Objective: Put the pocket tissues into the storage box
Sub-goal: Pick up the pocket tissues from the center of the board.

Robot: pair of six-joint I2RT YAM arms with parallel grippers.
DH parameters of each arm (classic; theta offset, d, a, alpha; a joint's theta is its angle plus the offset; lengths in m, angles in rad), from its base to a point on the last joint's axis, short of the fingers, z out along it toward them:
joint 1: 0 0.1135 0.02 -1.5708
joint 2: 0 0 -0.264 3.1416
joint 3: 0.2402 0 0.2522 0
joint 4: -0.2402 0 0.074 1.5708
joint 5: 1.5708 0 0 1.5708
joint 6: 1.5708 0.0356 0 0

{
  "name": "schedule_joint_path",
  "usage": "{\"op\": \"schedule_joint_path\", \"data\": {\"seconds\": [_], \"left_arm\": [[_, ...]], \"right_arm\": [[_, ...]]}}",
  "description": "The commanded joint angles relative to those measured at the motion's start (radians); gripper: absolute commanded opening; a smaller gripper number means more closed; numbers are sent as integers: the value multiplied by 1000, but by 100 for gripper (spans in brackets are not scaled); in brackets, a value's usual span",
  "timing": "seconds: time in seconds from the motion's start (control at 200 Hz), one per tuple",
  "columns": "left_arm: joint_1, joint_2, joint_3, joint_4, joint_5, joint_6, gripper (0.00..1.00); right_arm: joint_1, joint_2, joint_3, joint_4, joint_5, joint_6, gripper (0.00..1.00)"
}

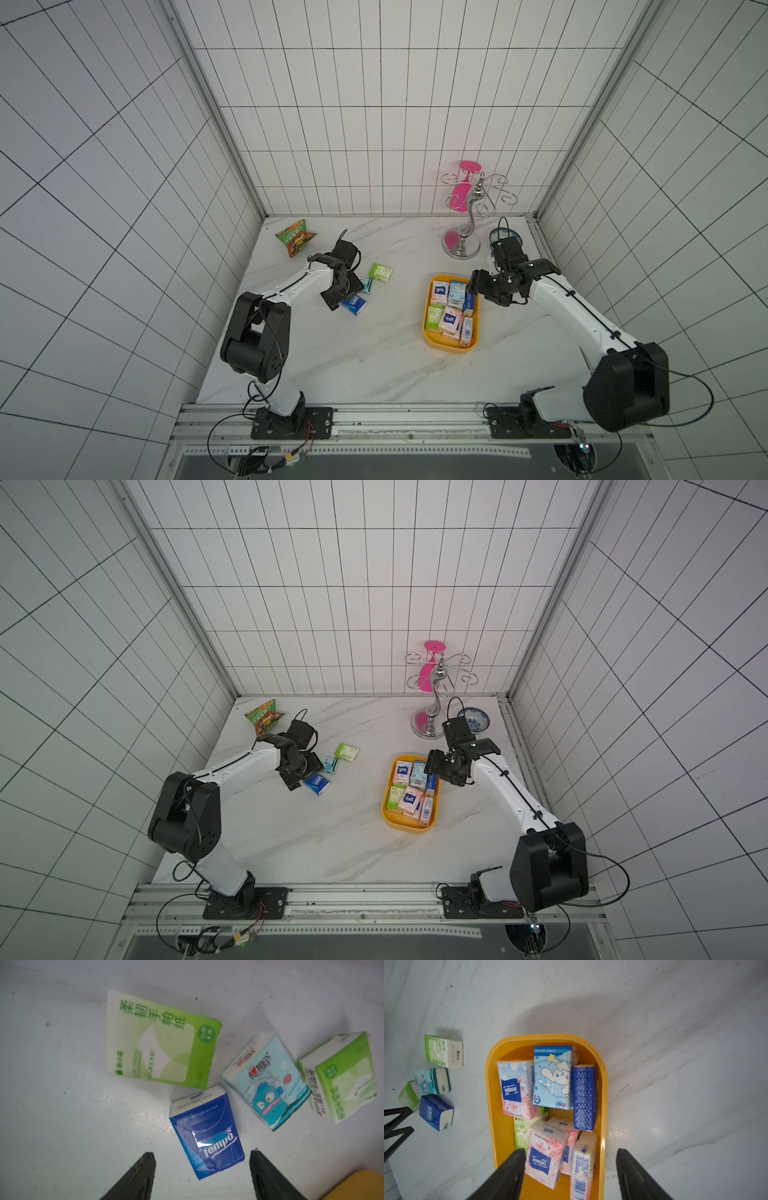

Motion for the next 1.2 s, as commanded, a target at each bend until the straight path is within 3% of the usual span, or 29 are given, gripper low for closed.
{"op": "schedule_joint_path", "data": {"seconds": [0.0,0.725,0.879,0.989,1.194], "left_arm": [[4,44,12,47,-8,-21,75],[-4,138,-26,134,17,-3,72],[-4,125,-53,156,18,-5,63],[-5,100,-73,166,17,3,51],[-13,34,-113,155,9,32,51]], "right_arm": [[8,-1,45,-35,33,-24,73],[-2,-5,63,-68,46,-47,73],[-3,-22,52,-78,50,-47,73],[-5,-29,48,-83,42,-43,73],[-3,-38,46,-84,25,-41,73]]}}
